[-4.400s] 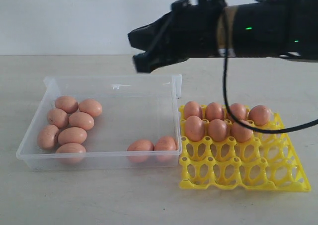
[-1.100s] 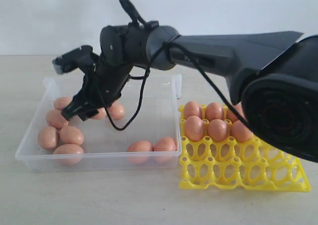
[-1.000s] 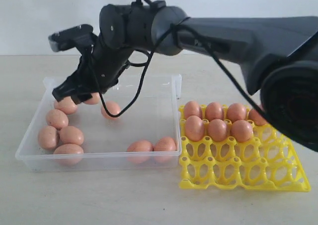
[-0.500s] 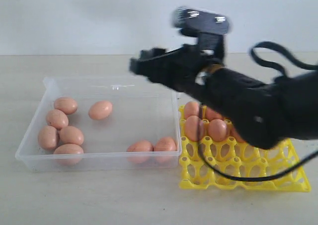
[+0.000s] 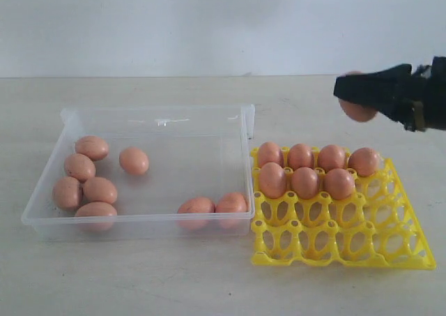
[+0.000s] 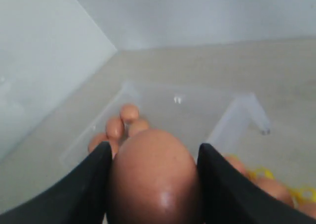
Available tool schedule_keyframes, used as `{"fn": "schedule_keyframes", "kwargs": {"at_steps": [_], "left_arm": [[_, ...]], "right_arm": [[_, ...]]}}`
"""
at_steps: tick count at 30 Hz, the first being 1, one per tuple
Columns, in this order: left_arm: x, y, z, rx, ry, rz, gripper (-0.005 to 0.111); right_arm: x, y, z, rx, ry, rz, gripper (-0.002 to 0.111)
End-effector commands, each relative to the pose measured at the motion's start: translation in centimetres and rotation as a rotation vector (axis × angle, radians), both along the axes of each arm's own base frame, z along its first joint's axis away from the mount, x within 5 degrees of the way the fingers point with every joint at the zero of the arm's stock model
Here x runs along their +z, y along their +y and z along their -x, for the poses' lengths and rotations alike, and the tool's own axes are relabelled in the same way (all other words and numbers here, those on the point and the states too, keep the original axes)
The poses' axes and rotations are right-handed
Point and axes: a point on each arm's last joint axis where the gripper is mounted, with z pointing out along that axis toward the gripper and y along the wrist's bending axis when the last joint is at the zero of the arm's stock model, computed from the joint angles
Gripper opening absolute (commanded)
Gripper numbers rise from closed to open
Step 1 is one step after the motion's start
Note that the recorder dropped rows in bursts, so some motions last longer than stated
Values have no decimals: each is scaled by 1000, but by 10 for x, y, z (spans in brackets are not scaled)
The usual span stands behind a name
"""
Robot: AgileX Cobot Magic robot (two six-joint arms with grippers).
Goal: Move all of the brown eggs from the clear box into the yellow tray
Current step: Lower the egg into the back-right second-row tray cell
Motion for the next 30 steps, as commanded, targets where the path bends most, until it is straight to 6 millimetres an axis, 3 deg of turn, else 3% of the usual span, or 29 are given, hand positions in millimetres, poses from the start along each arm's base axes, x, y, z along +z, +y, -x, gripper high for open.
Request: {"fn": "schedule_keyframes", "kwargs": {"at_steps": [1, 4, 14, 20, 30], "left_arm": [[1, 0, 0, -2, -4, 16, 22], [1, 0, 0, -2, -4, 16, 22], [1, 0, 0, -2, -4, 16, 22], [1, 0, 0, -2, -4, 16, 22], [1, 0, 0, -2, -4, 16, 22]], "right_arm": [[-24, -2, 9, 106, 107, 277, 0], [-32, -3, 1, -9, 141, 395, 0], [-41, -10, -8, -122, 152, 469, 0], [-63, -10, -11, -88, 224, 475, 0], [-74, -15, -17, -124, 213, 529, 0]]}}
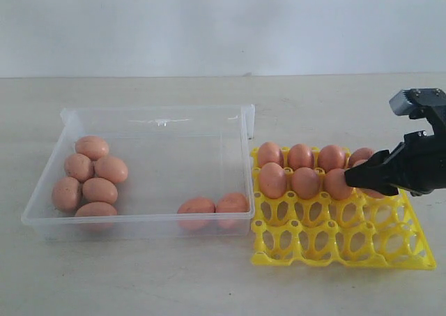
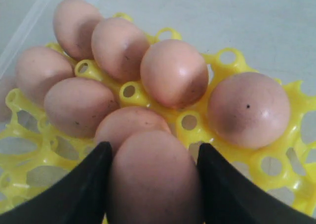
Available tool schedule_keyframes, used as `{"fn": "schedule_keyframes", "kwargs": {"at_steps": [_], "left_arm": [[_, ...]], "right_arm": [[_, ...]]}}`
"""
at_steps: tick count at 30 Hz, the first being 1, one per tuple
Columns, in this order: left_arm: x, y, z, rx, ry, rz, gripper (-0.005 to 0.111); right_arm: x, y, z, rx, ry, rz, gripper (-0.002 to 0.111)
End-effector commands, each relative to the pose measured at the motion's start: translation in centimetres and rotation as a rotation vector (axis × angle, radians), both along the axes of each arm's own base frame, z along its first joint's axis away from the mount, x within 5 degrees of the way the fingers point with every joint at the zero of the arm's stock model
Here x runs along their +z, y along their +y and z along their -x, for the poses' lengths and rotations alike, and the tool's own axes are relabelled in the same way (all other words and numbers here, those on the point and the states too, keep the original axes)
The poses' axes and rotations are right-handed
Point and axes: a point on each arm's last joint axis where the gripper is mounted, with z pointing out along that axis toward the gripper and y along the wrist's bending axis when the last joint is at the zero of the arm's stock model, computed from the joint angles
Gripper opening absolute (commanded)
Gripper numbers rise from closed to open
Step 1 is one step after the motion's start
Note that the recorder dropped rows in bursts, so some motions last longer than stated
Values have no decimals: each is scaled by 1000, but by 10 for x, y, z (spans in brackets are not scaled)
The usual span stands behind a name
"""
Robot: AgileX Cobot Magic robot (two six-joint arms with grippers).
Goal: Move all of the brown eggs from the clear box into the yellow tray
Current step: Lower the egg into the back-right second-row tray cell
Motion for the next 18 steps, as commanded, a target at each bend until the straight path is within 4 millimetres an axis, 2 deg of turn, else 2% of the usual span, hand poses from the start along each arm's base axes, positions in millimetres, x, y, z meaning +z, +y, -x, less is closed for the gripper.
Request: {"fn": "schedule_keyframes", "kwargs": {"at_steps": [1, 6, 13, 18], "left_arm": [[1, 0, 0, -2, -4, 16, 22], [1, 0, 0, -2, -4, 16, 22], [1, 0, 0, -2, -4, 16, 22], [1, 0, 0, -2, -4, 16, 22]], "right_arm": [[0, -5, -5, -53, -28, 37, 0], [1, -6, -7, -97, -29, 30, 0], [5, -3, -9, -87, -64, -23, 0], [5, -3, -10, -67, -93, -1, 0]]}}
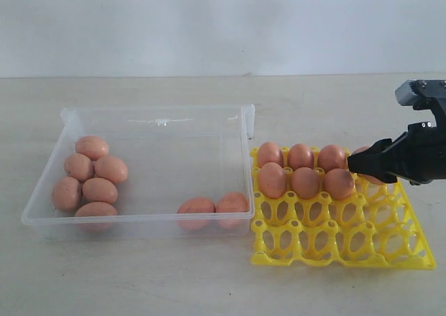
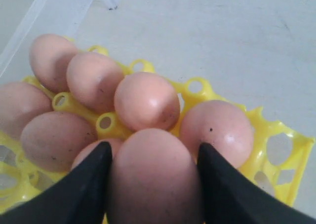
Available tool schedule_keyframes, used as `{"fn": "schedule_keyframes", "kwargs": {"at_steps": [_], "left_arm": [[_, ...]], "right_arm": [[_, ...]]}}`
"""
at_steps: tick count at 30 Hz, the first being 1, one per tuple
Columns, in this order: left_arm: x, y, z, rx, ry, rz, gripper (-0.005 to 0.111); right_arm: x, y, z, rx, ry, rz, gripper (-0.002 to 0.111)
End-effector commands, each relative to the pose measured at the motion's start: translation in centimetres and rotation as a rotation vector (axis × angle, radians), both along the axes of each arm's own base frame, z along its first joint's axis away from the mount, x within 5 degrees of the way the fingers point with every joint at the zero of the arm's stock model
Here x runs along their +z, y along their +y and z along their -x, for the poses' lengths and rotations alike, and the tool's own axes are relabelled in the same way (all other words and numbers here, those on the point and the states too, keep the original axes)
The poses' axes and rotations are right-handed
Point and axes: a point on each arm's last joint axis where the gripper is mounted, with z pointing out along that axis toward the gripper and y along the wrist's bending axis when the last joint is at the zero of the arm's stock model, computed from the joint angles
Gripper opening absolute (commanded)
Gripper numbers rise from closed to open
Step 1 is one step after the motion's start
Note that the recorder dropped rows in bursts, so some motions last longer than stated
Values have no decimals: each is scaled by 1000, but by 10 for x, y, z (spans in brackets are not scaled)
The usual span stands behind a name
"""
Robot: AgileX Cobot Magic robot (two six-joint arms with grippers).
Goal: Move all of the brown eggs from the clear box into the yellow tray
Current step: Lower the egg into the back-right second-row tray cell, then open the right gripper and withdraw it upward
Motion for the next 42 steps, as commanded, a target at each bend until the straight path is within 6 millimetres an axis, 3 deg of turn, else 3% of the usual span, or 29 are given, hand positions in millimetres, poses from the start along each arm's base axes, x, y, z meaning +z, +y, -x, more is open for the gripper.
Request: {"fn": "schedule_keyframes", "kwargs": {"at_steps": [1, 11, 13, 19, 25, 34, 38, 40, 42], "left_arm": [[1, 0, 0, -2, -4, 16, 22], [1, 0, 0, -2, -4, 16, 22], [1, 0, 0, -2, -4, 16, 22], [1, 0, 0, -2, -4, 16, 22], [1, 0, 0, -2, -4, 16, 22], [1, 0, 0, -2, -4, 16, 22], [1, 0, 0, -2, -4, 16, 22], [1, 0, 0, -2, -4, 16, 22], [1, 0, 0, -2, -4, 16, 22]], "right_arm": [[2, 0, -2, 12, -29, 15, 0], [4, 2, -2, 56, -64, 18, 1], [4, 2, -2, 61, -67, 19, 8], [2, -1, -3, 34, -60, 44, 44], [4, -1, -5, -6, -63, 18, 60], [4, -1, -5, -13, -61, 13, 59], [18, 5, -9, -53, -68, -145, 59], [36, 12, -11, -15, -110, -246, 49], [57, 22, -13, 28, -163, -308, 27]]}}
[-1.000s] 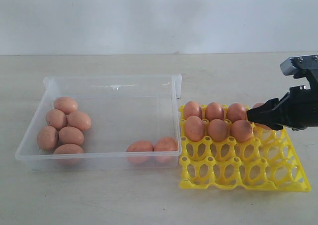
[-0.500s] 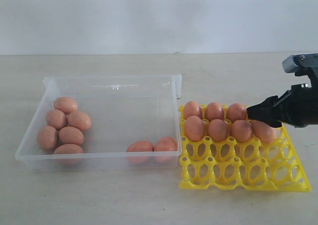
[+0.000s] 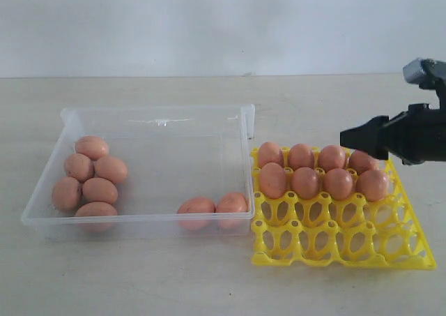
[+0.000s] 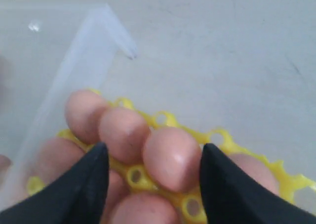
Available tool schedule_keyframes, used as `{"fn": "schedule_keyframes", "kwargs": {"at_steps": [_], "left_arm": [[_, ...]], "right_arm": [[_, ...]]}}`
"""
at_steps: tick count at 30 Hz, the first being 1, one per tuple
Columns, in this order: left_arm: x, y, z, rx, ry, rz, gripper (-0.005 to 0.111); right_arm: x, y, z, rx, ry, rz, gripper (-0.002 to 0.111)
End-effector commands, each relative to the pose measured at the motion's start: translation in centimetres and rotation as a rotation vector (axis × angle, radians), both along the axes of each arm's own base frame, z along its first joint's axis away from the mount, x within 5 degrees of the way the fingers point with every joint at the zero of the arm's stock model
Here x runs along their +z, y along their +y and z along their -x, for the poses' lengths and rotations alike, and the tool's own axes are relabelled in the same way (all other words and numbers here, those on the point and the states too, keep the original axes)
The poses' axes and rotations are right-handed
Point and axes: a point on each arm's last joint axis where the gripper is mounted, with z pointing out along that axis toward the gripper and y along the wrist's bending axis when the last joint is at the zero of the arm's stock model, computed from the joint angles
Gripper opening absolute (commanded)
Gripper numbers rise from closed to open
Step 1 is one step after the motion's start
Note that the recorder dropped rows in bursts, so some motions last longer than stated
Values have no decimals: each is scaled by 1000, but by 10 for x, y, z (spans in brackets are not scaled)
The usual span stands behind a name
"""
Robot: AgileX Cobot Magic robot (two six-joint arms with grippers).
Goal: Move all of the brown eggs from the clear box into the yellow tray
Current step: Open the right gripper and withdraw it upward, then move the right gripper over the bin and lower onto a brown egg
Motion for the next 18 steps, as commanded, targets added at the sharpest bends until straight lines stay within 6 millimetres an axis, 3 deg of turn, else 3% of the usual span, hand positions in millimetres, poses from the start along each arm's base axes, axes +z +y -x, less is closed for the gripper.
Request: {"fn": "schedule_keyframes", "kwargs": {"at_steps": [1, 2, 4, 7, 10, 12, 15, 18], "left_arm": [[1, 0, 0, -2, -4, 16, 22], [1, 0, 0, -2, -4, 16, 22], [1, 0, 0, -2, -4, 16, 22], [1, 0, 0, -2, -4, 16, 22], [1, 0, 0, -2, -4, 16, 22], [1, 0, 0, -2, -4, 16, 22], [1, 0, 0, -2, -4, 16, 22], [1, 0, 0, -2, -4, 16, 22]], "right_arm": [[49, 22, -5, 84, -127, -160, 13], [61, 32, -6, 118, -160, -169, -1], [81, 54, -6, 189, -222, -182, 0], [105, 108, -3, 335, -293, -166, 0], [118, 164, 1, 384, -369, 22, 0], [118, 201, 5, 327, -440, 252, 0], [105, 237, 4, 128, -548, 578, 0], [90, 265, 2, 136, -426, 667, 0]]}}
